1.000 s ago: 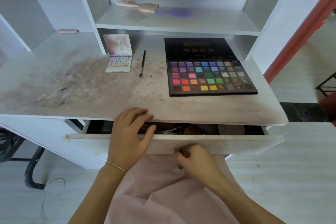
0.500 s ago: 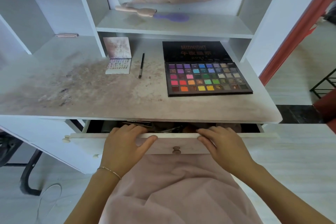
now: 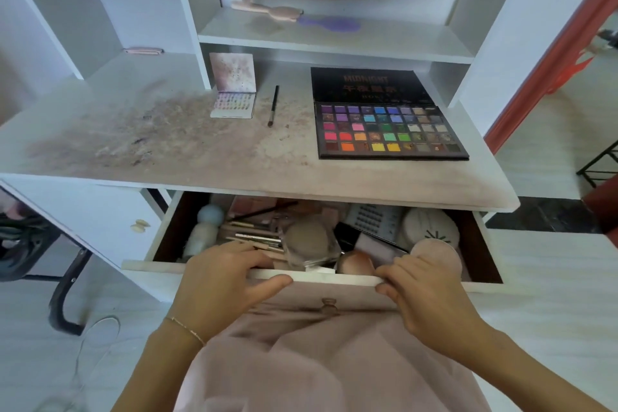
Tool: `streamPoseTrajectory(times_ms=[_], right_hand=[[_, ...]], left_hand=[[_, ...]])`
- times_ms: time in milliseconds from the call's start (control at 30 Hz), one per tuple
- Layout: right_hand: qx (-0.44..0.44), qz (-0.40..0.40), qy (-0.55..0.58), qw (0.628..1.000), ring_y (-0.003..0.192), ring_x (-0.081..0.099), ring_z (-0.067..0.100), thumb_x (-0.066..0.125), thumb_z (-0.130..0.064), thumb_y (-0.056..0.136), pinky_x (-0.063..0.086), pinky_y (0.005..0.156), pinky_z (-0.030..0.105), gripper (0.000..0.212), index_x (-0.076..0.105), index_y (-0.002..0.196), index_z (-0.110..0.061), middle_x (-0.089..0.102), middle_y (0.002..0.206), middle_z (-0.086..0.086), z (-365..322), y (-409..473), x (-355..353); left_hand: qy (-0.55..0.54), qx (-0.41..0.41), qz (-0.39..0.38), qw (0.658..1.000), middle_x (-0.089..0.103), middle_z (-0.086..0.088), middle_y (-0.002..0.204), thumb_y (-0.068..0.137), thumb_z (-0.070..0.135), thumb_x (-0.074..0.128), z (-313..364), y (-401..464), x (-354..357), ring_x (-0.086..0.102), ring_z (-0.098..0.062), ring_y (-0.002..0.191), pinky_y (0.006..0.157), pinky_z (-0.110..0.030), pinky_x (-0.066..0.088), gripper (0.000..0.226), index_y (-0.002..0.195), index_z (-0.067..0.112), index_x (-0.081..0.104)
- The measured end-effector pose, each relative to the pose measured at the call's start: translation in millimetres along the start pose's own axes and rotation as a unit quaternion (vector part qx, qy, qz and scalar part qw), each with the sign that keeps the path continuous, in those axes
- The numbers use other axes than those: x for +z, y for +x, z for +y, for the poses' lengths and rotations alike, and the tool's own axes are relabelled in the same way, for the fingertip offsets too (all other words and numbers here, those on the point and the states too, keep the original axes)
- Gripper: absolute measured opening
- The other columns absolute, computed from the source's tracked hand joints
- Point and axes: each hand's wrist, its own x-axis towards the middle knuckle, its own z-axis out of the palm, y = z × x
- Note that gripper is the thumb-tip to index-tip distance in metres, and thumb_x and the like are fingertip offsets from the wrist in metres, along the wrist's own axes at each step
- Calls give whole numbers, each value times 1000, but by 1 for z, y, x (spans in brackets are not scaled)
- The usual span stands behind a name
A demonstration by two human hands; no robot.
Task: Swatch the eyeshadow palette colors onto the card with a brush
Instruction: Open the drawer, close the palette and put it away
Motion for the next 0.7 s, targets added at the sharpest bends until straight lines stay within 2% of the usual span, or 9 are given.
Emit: streamPoseTrajectory(times_ms=[100,200,267,333,433,500,567,633,700], right_hand=[[-9,-27,3,1000,60,59,7,41,-33,83,41,59,20,31,69,81,-22,65,68,-11,-7,-9,-3],[-5,-72,50,996,62,59,6,44,-34,84,39,56,17,27,69,84,-22,64,70,-12,-7,-9,-11],[16,-118,122,985,70,55,-6,51,-36,85,37,60,11,20,68,92,-27,61,78,-21,-1,-4,-18],[37,-150,194,969,83,54,-11,53,-38,86,40,70,8,18,61,102,-41,54,87,-34,6,3,-27],[66,-77,276,956,96,54,-11,47,-46,84,40,79,4,19,52,102,-50,57,95,-35,15,22,-42],[101,2,298,949,96,55,-9,45,-41,86,40,78,2,17,54,101,-45,60,97,-28,27,42,-49],[154,64,283,945,93,55,-11,44,-34,89,42,72,4,17,54,101,-41,57,97,-29,47,65,-52],[210,96,258,938,88,53,-10,42,-30,93,35,68,4,22,55,111,-33,55,97,-27,72,89,-53],[266,113,245,925,89,51,0,41,-27,95,36,68,8,29,54,120,-22,58,104,-12,98,112,-50]], left_hand=[[6,15,-4,1000,58,17,58,66,65,48,0,-13,0,56,-2,57,51,-8,31,39,62,31,67],[2,3,-43,999,59,19,66,65,70,44,1,-15,-2,57,-2,65,52,-12,37,43,69,33,66],[-40,-27,-76,996,58,26,75,61,77,42,1,-9,-5,55,6,75,60,-7,38,49,81,38,64],[-107,-42,-74,991,58,30,85,65,77,50,2,0,-9,54,12,86,70,-7,43,49,94,39,63],[-173,-37,-9,984,61,26,92,76,60,56,6,24,-17,56,10,89,78,-9,45,36,100,34,63],[-208,-30,29,977,62,23,90,82,45,58,10,47,-22,56,10,88,75,-4,42,21,98,31,63],[-225,-29,69,971,60,23,90,85,27,60,14,76,-23,54,12,86,73,-2,39,11,95,29,64],[-238,-44,106,964,59,23,90,87,19,58,16,108,-20,53,13,84,70,0,38,13,96,26,64],[-227,-53,115,966,59,16,97,88,20,55,17,142,-13,52,12,84,70,0,37,18,105,22,62]])
